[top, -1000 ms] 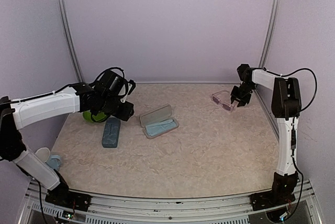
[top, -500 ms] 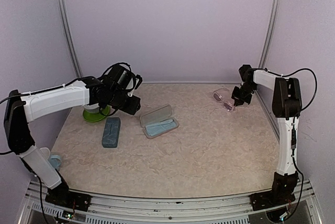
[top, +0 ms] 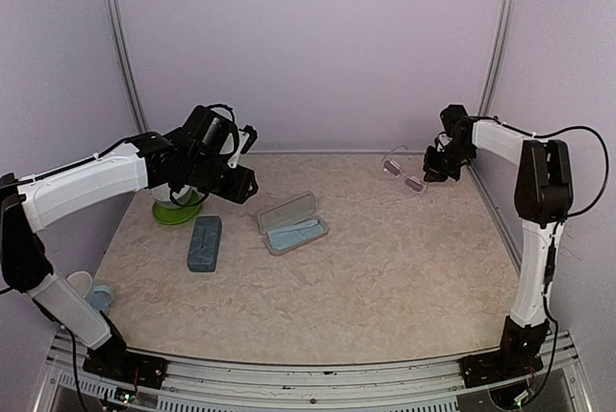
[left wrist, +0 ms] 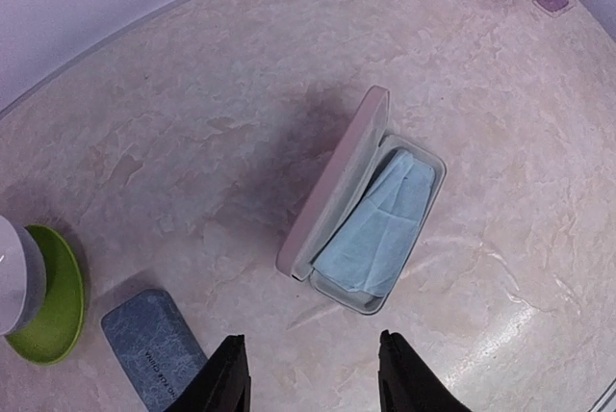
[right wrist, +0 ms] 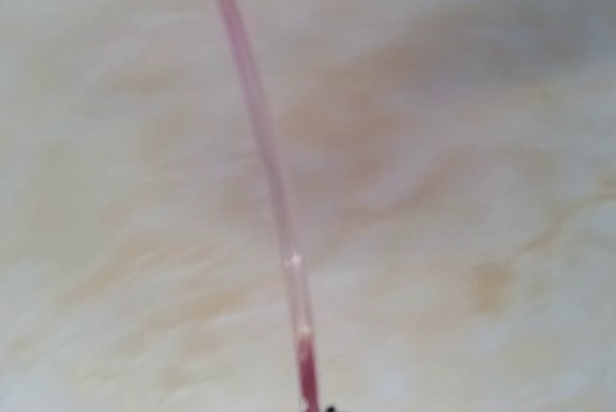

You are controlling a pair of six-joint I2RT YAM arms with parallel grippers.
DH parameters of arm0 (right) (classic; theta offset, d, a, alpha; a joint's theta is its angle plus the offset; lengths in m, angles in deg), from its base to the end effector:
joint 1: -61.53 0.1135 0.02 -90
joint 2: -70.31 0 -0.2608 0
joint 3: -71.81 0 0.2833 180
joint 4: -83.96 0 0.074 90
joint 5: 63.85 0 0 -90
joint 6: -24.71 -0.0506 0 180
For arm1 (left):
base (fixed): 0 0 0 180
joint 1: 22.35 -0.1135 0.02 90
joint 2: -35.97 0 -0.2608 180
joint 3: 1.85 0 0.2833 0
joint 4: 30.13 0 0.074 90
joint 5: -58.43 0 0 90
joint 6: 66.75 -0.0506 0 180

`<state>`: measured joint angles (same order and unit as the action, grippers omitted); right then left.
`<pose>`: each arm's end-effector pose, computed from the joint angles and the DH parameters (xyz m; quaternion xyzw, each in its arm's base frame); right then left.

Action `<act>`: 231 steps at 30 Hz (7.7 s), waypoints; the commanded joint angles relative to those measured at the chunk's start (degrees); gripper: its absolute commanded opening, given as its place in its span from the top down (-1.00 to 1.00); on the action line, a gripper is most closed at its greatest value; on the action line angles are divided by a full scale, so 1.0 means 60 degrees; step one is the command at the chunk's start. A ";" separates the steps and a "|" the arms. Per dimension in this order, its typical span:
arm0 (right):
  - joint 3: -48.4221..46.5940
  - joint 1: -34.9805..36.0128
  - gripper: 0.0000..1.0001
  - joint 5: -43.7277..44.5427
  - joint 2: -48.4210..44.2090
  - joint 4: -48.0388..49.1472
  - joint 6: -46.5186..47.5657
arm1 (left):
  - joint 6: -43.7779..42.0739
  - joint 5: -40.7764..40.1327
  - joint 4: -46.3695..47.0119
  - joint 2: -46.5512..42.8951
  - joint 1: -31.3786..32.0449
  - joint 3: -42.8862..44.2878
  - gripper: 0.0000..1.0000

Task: Organize the sunglasses
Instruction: Pick up the sunglasses from the center of the board, then fold the right temple of the sunglasses on the sunglasses, then pass from the right arm to the left, then fold the left temple of the sunglasses with the sunglasses.

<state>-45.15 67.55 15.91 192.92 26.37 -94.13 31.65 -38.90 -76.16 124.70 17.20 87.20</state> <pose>0.4945 0.0612 0.1948 0.1714 0.9539 0.1519 0.1939 0.3004 -0.2397 0.2869 0.2250 0.8969 -0.0988 0.3678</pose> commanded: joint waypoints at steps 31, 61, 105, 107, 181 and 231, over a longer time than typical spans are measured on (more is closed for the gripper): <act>0.5447 0.6186 1.00 0.0424 -0.6206 0.5062 0.2574 | 0.0909 0.4646 0.1024 -0.2083 0.0810 -0.0615 0.12; 0.5757 0.7370 1.00 0.0850 -0.6777 0.5585 0.2620 | 0.1529 0.4438 0.1511 -0.1944 0.1551 -0.1089 0.18; 0.5960 0.7760 1.00 0.2651 -0.7254 0.5990 0.1783 | 0.2774 0.2468 0.3660 -0.4513 -0.0670 -0.2513 -0.98; 0.5919 0.7756 1.00 0.2734 -0.7218 0.6068 0.1780 | 0.2933 0.2575 0.3611 -0.4818 -0.1172 -0.2900 -0.98; 0.1934 0.8313 0.69 0.2573 -0.3569 0.4765 -0.0799 | 0.4078 0.5094 0.6117 -0.4000 -0.0495 -0.4484 -0.03; 0.2358 0.7161 0.71 -0.0002 -0.2883 0.4656 -0.1890 | 0.3661 0.4785 0.6382 -0.3764 -0.0344 -0.4336 0.00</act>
<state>-27.84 109.80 18.97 174.56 52.23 -106.74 53.86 -9.68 -39.73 101.62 14.73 59.46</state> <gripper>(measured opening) 0.146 0.505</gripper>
